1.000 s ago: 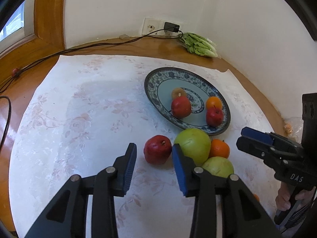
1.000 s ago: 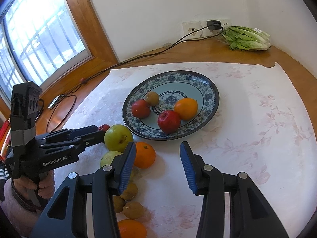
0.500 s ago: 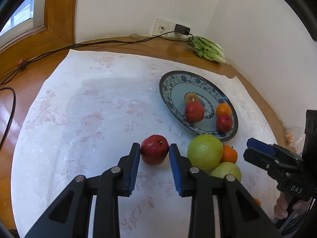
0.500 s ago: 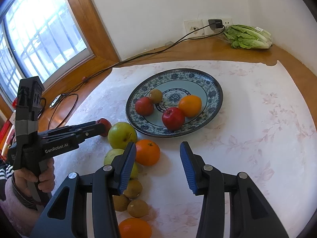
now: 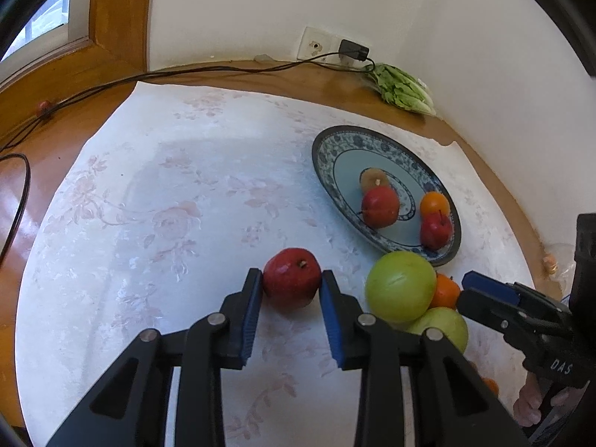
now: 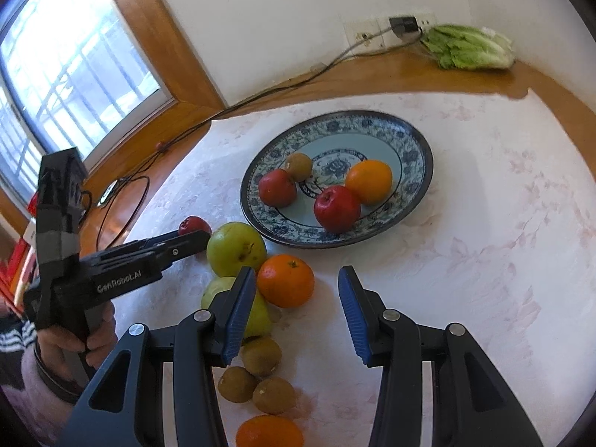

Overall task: Organize fruits
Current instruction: 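Grasp a dark red apple with the left gripper while the right gripper grasps an orange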

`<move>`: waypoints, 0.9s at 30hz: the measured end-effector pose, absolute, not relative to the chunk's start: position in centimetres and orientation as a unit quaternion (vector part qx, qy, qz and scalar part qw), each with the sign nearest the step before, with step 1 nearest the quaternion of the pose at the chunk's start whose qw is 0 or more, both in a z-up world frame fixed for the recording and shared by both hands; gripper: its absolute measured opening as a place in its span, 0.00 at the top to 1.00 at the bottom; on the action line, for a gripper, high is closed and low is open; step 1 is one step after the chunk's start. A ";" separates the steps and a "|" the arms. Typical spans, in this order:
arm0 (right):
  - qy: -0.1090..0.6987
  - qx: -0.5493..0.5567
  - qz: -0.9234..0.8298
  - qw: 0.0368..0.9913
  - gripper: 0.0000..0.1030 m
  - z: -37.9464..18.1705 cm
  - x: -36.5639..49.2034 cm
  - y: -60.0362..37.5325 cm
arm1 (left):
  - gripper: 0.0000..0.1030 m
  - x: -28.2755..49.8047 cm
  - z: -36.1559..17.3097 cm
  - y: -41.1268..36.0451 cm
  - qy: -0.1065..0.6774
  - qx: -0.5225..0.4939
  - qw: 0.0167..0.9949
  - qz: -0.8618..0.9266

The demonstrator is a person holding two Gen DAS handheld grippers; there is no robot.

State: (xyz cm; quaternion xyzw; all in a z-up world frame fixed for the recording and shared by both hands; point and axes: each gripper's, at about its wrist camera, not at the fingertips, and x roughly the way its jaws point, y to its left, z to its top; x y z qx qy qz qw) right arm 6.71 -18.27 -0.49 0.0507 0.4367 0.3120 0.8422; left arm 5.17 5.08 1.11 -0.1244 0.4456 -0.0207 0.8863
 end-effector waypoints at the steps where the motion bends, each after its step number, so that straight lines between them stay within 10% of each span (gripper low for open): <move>1: 0.439 0.057 0.311 0.841 0.54 -0.5 6.8 -18.3 | 0.68 5.1 1.1 5.0 0.445 -0.122 0.887 -0.020; 27: 0.456 0.092 0.310 0.829 0.64 -1.3 7.6 -17.5 | 0.69 4.7 1.7 4.7 0.441 -0.120 0.889 -0.023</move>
